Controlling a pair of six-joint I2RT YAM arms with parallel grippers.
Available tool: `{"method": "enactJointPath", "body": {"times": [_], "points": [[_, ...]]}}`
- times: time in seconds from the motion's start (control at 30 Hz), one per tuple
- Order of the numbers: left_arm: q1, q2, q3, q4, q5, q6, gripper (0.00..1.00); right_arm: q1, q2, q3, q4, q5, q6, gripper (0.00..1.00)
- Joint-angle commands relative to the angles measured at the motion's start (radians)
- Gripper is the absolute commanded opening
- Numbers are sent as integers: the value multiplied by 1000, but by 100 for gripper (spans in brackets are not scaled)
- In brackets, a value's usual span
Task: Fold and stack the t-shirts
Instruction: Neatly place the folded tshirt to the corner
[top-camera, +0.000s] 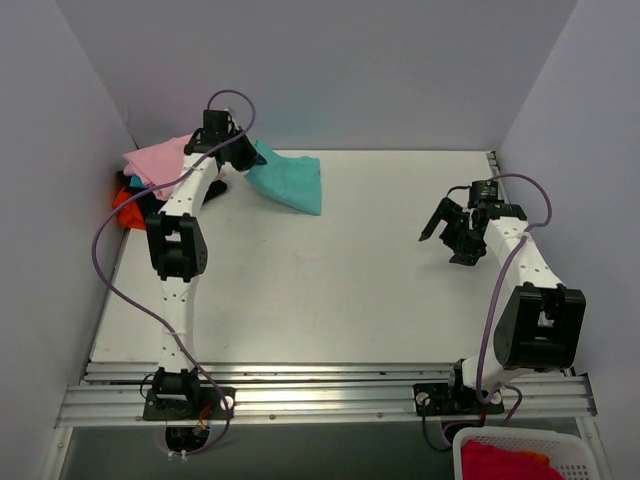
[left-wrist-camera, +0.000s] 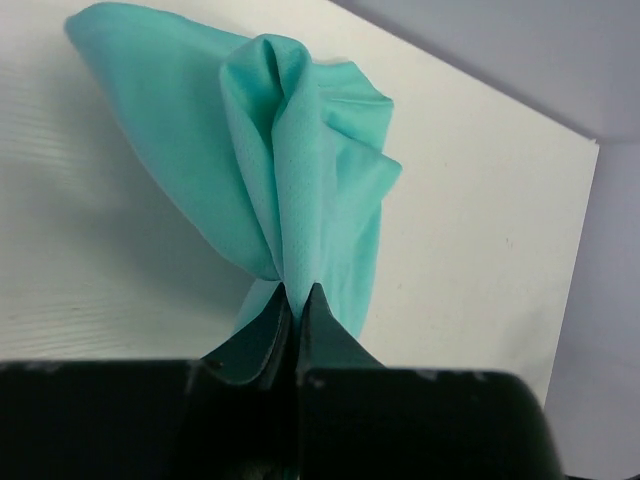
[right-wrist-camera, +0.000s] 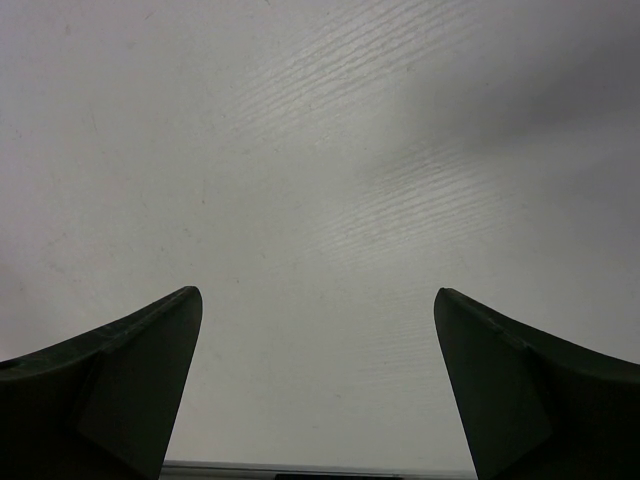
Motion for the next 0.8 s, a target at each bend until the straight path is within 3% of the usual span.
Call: {"method": "enactJointPath", "body": {"times": [0.0,0.27,0.47,0.63,0.77], "points": [[53,12,72,-64,8,12,2,1,-31,-16,-3,-25,-3,97],[125,63,277,-111,15,-6,2,10,-26,-31,1,-30,-6,96],[166,43,329,-82,44,-28,2,18,-18,-42,18,-41,0,96],[263,3,346,-61,87,-51,2,23,-9,-51,29,-45,-2,96],[411,-67,339,-47,107,-72,2,27,-3,-70,35,-45,-8,96]]}}
